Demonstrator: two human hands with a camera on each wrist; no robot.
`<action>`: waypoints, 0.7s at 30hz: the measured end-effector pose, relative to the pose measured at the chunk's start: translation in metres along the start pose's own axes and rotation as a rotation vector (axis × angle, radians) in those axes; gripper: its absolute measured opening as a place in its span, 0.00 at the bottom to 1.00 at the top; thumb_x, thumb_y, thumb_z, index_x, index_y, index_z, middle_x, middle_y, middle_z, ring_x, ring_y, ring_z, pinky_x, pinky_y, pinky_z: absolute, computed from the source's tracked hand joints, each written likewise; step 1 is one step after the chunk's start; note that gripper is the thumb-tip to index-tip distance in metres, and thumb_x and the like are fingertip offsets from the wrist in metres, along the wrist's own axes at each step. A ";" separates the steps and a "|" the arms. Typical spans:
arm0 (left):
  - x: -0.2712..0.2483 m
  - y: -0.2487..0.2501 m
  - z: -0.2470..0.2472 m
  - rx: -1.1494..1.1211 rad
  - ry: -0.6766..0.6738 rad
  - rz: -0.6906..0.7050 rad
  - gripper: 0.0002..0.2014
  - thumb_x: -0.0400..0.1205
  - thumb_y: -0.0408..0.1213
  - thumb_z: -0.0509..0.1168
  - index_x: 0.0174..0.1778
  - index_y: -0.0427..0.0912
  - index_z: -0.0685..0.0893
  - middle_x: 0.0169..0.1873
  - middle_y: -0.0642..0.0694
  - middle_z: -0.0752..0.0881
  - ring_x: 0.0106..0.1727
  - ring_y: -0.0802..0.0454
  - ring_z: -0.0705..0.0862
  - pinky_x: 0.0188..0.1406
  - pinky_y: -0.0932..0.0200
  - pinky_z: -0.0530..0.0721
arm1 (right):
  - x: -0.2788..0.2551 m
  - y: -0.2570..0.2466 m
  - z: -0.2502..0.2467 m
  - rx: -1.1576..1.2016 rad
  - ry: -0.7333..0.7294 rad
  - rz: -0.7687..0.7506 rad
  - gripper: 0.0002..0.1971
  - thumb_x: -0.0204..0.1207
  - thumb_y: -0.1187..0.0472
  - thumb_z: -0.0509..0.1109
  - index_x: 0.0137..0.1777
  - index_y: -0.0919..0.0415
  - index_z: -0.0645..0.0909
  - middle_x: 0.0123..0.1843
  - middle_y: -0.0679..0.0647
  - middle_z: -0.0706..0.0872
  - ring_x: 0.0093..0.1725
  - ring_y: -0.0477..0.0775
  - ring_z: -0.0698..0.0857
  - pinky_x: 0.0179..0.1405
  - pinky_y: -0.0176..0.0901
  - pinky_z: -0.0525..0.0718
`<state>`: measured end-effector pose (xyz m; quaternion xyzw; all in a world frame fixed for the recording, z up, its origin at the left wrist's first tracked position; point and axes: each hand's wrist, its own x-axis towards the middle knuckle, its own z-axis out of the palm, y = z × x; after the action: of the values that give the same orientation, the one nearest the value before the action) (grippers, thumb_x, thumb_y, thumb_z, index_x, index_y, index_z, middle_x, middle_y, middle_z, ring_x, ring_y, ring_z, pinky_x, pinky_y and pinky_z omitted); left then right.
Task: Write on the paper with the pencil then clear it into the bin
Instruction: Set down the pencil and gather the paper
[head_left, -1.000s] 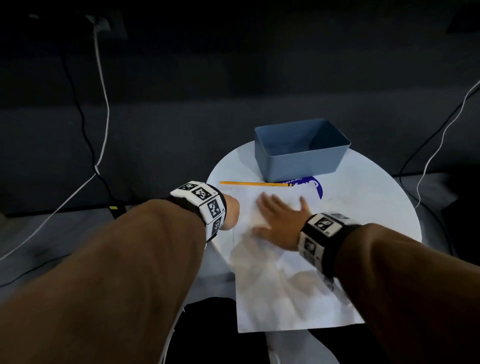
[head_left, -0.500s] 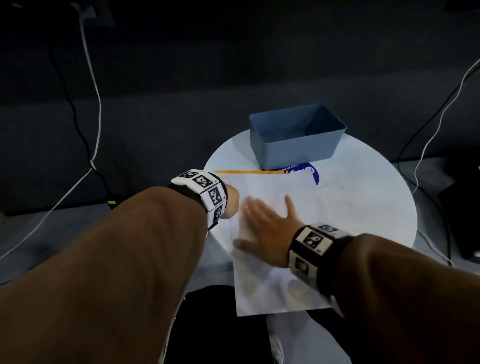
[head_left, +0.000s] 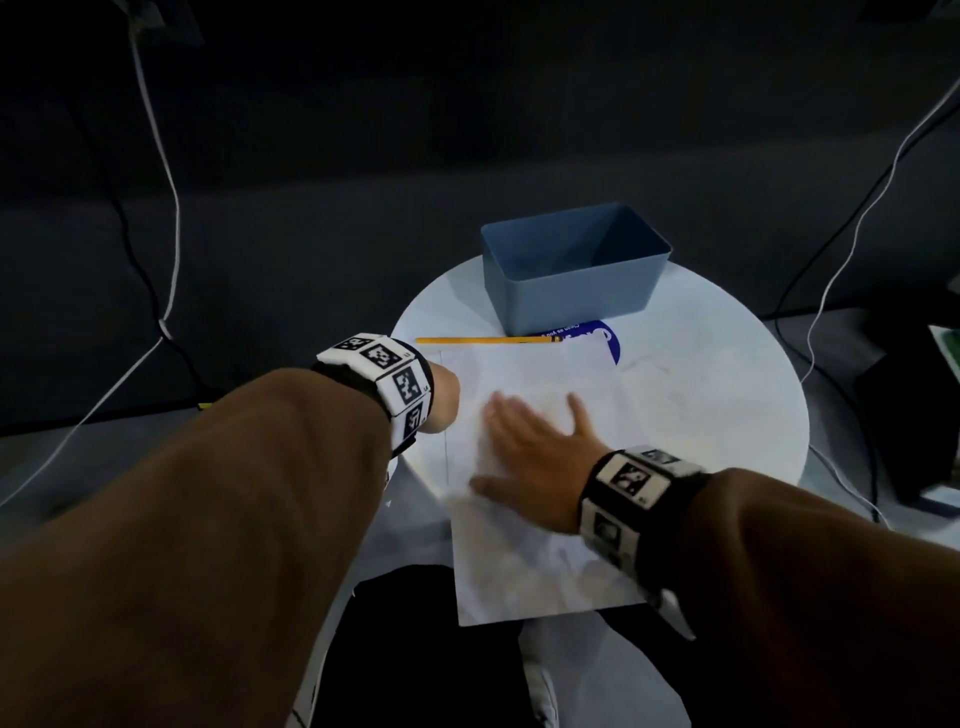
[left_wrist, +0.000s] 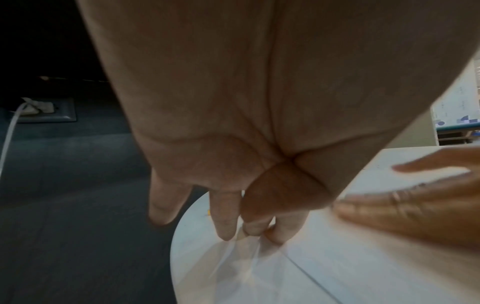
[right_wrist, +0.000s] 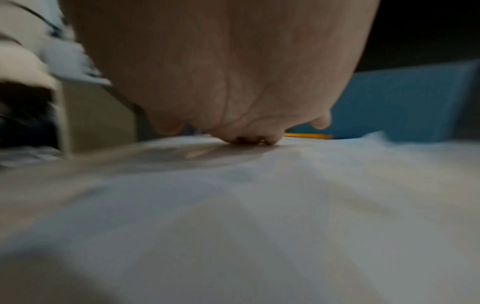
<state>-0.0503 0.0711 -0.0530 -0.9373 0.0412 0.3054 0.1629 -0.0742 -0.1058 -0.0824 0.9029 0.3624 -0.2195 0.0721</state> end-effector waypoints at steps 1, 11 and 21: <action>0.001 -0.002 0.003 -0.012 0.025 0.015 0.20 0.90 0.30 0.50 0.78 0.33 0.74 0.79 0.35 0.73 0.77 0.40 0.74 0.60 0.58 0.72 | 0.002 0.022 0.001 0.004 0.019 0.122 0.55 0.67 0.19 0.23 0.90 0.53 0.33 0.91 0.49 0.32 0.90 0.46 0.38 0.80 0.80 0.32; -0.006 0.000 -0.006 -0.005 -0.034 -0.008 0.21 0.89 0.27 0.50 0.77 0.34 0.74 0.77 0.36 0.74 0.59 0.46 0.79 0.50 0.58 0.70 | 0.006 0.009 -0.023 0.074 0.015 0.034 0.43 0.84 0.28 0.39 0.90 0.52 0.32 0.90 0.47 0.31 0.90 0.49 0.36 0.82 0.78 0.32; -0.019 0.000 -0.006 -0.008 -0.079 0.010 0.21 0.90 0.26 0.50 0.79 0.31 0.71 0.79 0.35 0.71 0.62 0.44 0.78 0.42 0.69 0.73 | 0.005 0.091 -0.035 0.069 -0.001 0.441 0.43 0.83 0.27 0.37 0.90 0.52 0.34 0.91 0.47 0.32 0.90 0.47 0.38 0.82 0.80 0.36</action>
<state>-0.0623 0.0686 -0.0377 -0.9248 0.0380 0.3433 0.1593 0.0031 -0.1590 -0.0559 0.9622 0.1485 -0.2111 0.0875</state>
